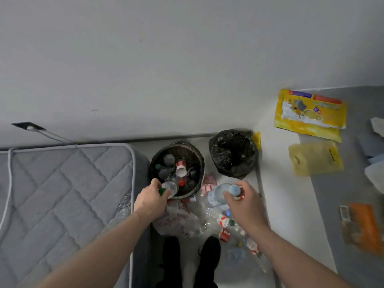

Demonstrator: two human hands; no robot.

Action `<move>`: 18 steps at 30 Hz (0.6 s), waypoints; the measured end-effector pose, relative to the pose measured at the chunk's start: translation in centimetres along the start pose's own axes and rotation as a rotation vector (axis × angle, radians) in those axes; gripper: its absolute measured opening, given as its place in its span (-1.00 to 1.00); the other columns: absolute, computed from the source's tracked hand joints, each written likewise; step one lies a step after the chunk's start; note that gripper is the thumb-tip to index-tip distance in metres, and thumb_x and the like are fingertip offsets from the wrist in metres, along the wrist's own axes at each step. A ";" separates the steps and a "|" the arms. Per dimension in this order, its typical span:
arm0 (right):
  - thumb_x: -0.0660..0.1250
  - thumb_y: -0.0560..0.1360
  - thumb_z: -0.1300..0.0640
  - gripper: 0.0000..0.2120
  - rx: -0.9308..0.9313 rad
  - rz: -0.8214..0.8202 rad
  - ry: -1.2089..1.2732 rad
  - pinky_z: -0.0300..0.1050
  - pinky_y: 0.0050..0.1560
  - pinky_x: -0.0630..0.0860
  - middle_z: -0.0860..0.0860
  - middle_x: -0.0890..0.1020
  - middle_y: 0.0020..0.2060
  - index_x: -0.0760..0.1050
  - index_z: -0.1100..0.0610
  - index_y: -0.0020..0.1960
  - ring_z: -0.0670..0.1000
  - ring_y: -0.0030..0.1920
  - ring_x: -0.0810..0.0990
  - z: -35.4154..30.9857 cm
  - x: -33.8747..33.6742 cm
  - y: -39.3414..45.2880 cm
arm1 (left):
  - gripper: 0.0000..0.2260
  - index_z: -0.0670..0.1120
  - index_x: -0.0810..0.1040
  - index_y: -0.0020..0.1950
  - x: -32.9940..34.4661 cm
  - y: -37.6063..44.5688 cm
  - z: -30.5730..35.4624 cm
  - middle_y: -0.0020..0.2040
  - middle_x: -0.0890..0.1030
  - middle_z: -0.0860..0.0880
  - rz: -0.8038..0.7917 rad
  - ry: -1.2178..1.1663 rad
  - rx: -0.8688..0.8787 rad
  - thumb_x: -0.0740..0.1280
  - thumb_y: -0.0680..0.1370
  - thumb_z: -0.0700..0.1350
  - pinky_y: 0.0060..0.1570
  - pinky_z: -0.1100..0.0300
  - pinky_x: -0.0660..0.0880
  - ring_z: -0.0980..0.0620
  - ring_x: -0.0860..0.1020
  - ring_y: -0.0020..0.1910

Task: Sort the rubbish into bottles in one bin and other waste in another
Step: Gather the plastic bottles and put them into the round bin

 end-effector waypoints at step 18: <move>0.42 0.49 -0.08 -0.82 0.049 -0.065 0.049 0.05 -0.13 0.62 -0.15 0.59 -0.15 0.43 -0.11 -0.03 -0.06 -0.14 0.61 -0.8 6.4 5.9 | -0.74 -0.03 0.45 0.14 3.4 10.2 -1.2 -0.05 0.57 -0.04 -0.092 0.064 0.030 0.36 0.58 0.09 -0.11 0.03 0.50 -0.11 0.53 -0.08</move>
Point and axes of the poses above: each hand's wrist, its own y-axis towards the middle knuckle, its own x-axis out of the palm, z = x × y, the point moved 1 cm from there along y, towards the middle knuckle
